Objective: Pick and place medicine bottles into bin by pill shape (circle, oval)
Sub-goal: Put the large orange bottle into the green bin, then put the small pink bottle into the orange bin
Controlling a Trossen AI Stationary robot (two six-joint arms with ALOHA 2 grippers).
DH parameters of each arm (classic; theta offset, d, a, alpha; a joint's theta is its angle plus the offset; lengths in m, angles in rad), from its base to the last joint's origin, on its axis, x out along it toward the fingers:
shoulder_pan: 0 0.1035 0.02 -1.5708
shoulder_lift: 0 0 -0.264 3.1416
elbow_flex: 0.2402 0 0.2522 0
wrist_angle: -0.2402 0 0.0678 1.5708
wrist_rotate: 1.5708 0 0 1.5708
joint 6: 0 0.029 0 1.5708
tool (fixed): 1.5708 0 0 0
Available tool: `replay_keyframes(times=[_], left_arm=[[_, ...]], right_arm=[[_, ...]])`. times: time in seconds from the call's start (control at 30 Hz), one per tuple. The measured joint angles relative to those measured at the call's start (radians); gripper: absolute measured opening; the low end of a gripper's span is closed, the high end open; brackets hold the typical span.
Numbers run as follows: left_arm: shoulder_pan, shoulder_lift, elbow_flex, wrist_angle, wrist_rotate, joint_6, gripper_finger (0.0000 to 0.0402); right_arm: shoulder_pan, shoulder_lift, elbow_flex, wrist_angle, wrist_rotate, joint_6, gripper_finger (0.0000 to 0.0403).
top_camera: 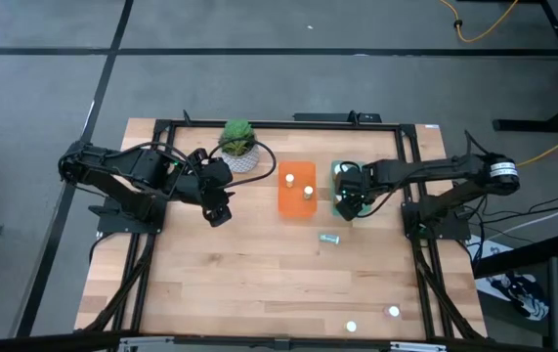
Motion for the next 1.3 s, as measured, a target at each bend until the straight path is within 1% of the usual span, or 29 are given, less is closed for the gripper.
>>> replay_keyframes(times=[0.2, 0.4, 0.83, 0.97, 1.13, 1.23, 1.3], left_arm=[[0.000, 0.000, 0.000, 0.000, 0.000, 0.000, 0.0187], [0.000, 0.000, 0.000, 0.000, 0.000, 0.000, 0.0187], [0.000, 0.000, 0.000, 0.000, 0.000, 0.000, 0.0187], [0.000, 0.000, 0.000, 0.000, 0.000, 0.000, 0.0187], [0.000, 0.000, 0.000, 0.000, 0.000, 0.000, 0.0187], [0.000, 0.000, 0.000, 0.000, 0.000, 0.000, 0.0187], [0.000, 0.000, 0.000, 0.000, 0.000, 0.000, 0.0187]], right_arm=[[-0.035, 0.000, -0.059, 0.063, -0.006, -0.044, 0.0211], [-0.056, 0.000, -0.072, 0.100, -0.031, -0.062, 0.0213], [-0.058, 0.000, -0.072, 0.099, -0.031, -0.062, 0.0262], [-0.058, 0.000, -0.071, 0.097, -0.031, -0.057, 0.0272], [-0.058, 0.001, -0.018, 0.079, -0.031, -0.081, 0.0272], [-0.058, 0.001, 0.037, 0.040, -0.031, -0.082, 0.0273], [-0.058, 0.001, 0.078, -0.017, -0.031, -0.081, 0.0273]])
